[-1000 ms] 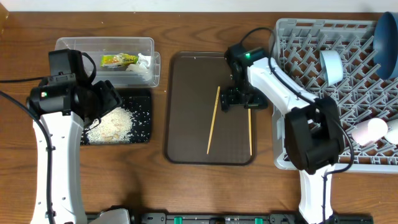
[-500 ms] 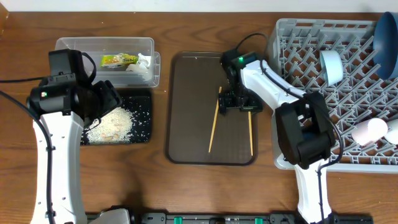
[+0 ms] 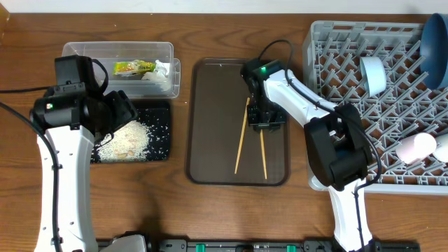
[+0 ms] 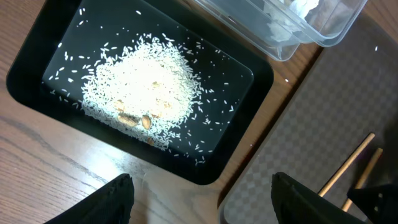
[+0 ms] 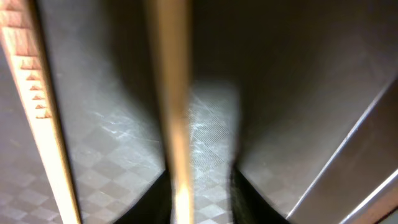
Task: Sort waste into correct bins and load items into the dishwasher rack
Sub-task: 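Carry the chopstick into the dish rack with the right gripper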
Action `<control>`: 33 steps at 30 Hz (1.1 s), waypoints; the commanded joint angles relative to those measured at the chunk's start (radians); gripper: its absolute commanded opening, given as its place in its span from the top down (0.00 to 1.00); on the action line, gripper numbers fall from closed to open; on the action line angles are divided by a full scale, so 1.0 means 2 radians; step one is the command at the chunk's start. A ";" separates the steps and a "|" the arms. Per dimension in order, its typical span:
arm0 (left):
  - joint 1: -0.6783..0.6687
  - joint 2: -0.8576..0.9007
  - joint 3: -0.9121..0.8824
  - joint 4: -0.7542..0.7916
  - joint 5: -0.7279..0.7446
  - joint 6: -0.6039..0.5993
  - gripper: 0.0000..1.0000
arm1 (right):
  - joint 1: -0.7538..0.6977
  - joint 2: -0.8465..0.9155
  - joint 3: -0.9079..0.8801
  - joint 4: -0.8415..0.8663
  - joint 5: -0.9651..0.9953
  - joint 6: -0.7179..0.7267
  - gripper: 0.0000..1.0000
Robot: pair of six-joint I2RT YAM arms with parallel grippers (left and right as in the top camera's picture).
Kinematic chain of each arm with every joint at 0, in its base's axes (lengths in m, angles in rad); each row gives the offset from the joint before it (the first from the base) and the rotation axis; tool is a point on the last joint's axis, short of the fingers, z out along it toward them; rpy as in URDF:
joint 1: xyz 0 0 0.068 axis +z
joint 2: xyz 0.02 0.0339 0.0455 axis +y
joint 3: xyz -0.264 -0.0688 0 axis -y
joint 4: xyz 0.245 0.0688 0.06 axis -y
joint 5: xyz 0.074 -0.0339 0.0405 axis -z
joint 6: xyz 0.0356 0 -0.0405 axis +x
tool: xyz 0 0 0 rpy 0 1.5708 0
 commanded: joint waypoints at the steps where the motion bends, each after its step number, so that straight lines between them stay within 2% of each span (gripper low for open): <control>1: 0.002 -0.001 0.000 -0.002 -0.004 0.005 0.27 | 0.001 0.043 -0.015 0.003 -0.002 0.003 0.91; 2: 0.002 -0.001 0.000 -0.002 -0.004 0.005 0.27 | 0.000 0.043 -0.014 0.002 -0.002 0.003 0.98; 3: 0.002 -0.001 0.000 -0.002 -0.004 0.005 0.27 | 0.000 0.043 -0.014 0.001 -0.002 0.003 0.99; 7: 0.002 -0.001 0.000 -0.004 -0.004 0.005 0.27 | -0.002 0.043 -0.014 -0.002 -0.002 0.002 0.99; 12: 0.002 -0.001 0.000 -0.008 -0.004 0.005 0.27 | -0.006 0.026 -0.008 -0.022 -0.002 -0.031 0.99; 19: 0.002 -0.001 0.000 -0.010 -0.004 0.005 0.27 | -0.030 -0.087 -0.003 -0.022 0.001 -0.067 0.99; 25: 0.002 0.000 -0.002 -0.013 -0.004 0.005 0.27 | -0.080 -0.200 -0.003 -0.009 0.043 -0.077 0.99; 33: 0.002 0.000 -0.003 -0.013 -0.004 0.005 0.27 | -0.169 -0.251 -0.003 -0.009 0.043 -0.134 0.99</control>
